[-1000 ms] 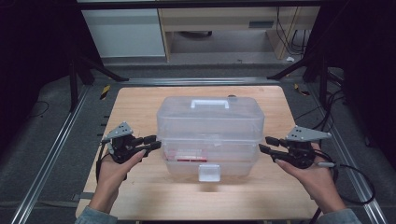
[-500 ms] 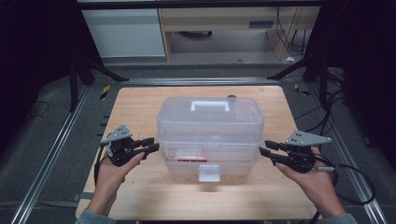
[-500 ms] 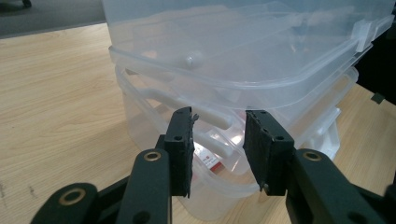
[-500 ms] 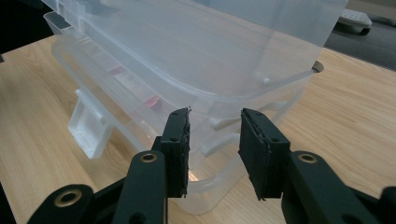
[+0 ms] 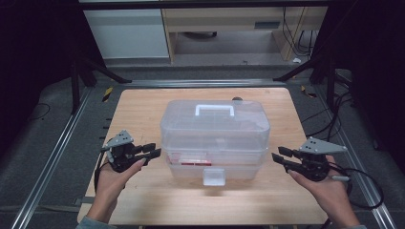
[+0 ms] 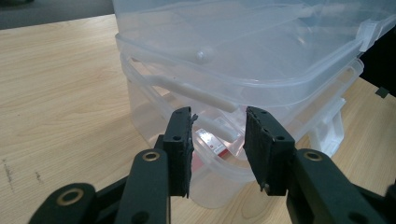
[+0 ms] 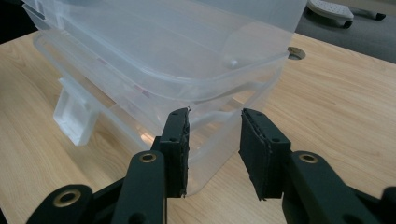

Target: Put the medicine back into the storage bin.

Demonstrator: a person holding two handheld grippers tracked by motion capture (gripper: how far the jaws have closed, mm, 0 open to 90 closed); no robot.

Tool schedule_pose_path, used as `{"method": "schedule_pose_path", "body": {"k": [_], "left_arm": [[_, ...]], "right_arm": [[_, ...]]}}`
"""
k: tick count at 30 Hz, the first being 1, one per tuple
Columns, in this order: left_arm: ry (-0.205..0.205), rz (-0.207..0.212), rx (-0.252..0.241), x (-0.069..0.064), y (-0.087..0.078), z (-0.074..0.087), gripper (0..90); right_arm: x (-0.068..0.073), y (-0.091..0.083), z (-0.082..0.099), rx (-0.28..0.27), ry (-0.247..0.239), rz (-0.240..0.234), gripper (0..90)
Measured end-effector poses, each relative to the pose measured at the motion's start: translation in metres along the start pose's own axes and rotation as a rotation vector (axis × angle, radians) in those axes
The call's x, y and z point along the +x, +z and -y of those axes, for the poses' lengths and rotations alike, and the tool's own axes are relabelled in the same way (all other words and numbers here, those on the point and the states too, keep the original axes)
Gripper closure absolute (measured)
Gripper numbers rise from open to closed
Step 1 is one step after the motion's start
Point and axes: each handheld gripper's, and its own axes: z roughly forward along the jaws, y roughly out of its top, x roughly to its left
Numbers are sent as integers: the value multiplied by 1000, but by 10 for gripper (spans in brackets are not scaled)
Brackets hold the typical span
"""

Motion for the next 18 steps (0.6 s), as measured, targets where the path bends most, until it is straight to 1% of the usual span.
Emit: {"method": "schedule_pose_path", "body": {"k": [5,9,10,11,12,14,15,16,17,18], "left_arm": [[-2,-8,10,2,0,3,605],[4,-42,26,6,-2,7,583],[3,-56,31,9,-4,8,561],[3,-56,31,9,-4,8,536],[1,-64,33,10,-5,8,536],[-19,-90,46,15,-7,9,475],[-29,-101,60,17,-8,9,436],[-14,-134,60,24,-8,9,365],[-14,-134,60,24,-8,9,338],[-15,-152,67,28,-8,8,338]], "right_arm": [[-3,2,6,13,14,18,607],[-5,6,9,36,16,37,558],[-6,7,10,39,24,44,530],[-6,7,10,39,24,44,530],[-7,8,11,43,24,48,517],[-8,9,13,52,26,57,484],[-9,10,13,57,28,69,453],[-10,12,15,61,29,93,408],[-10,12,15,61,29,93,408],[-11,13,15,63,30,99,391]]}}
